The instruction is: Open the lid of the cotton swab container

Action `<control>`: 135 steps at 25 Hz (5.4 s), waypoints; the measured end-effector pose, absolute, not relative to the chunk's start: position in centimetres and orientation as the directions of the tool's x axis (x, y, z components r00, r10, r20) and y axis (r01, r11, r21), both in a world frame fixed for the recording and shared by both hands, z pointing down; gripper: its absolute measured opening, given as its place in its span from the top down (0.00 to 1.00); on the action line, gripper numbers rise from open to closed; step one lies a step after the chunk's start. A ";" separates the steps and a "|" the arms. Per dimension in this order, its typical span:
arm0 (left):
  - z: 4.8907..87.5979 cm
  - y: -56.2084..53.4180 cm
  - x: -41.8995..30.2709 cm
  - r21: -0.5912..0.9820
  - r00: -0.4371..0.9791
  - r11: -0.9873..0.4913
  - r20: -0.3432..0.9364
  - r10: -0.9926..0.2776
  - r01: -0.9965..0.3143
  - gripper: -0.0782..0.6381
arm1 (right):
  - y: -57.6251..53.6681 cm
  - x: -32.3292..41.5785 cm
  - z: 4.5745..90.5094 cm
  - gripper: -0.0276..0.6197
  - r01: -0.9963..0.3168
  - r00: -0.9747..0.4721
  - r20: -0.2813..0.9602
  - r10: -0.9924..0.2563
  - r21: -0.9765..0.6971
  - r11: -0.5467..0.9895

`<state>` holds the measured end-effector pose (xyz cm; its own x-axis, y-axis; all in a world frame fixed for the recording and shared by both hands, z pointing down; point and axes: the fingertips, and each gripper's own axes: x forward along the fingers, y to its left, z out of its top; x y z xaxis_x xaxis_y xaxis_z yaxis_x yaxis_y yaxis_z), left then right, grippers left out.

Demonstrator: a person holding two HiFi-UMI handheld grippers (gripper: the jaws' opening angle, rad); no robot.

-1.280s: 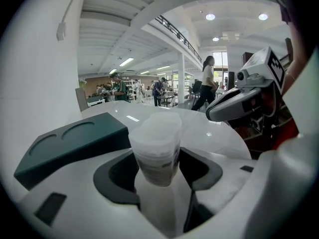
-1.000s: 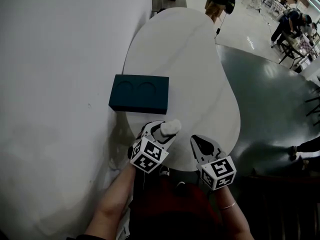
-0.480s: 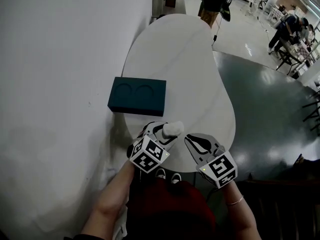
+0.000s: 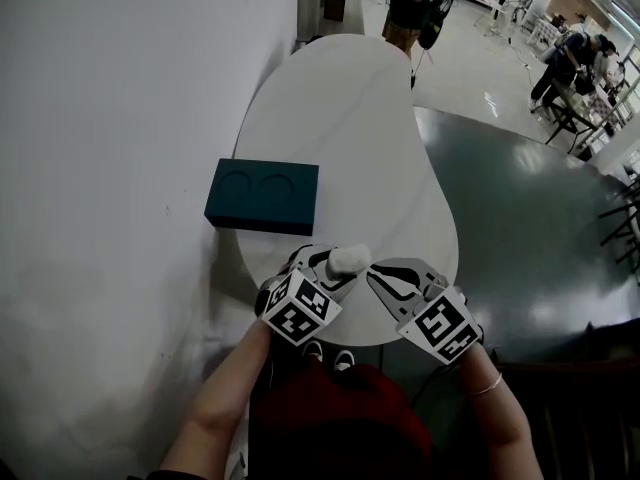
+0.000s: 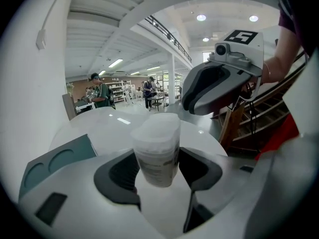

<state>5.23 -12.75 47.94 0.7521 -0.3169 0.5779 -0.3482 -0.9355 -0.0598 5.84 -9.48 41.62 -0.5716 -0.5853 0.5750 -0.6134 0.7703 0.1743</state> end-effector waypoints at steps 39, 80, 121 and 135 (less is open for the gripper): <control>48.5 -10.9 8.4 -0.089 0.753 -0.960 0.602 -0.265 -0.266 0.54 | -9.8 6.4 44.7 0.67 0.052 -0.286 0.919 -0.273 0.300 0.953; 49.0 -9.8 8.6 -0.238 0.778 -0.951 0.552 -0.300 -0.199 0.55 | -8.9 6.8 45.5 0.67 0.104 -0.283 0.953 -0.111 0.145 0.984; 49.2 -11.2 7.1 -0.022 0.833 -0.947 0.469 -0.293 -0.320 0.58 | -14.6 7.0 42.9 0.67 -0.027 -0.334 0.890 -0.310 0.320 0.947; 48.5 -13.3 2.8 0.127 0.833 -0.877 0.400 -0.381 -0.462 0.58 | -15.4 7.2 40.9 0.67 -0.185 -0.436 0.831 -0.347 0.294 0.938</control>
<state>2.77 -13.31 48.49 0.8333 -0.3811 0.4004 -0.4624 -0.8775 0.1273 7.25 -15.38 40.87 -0.4357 -0.3466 0.8307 -0.1846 0.9377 0.2944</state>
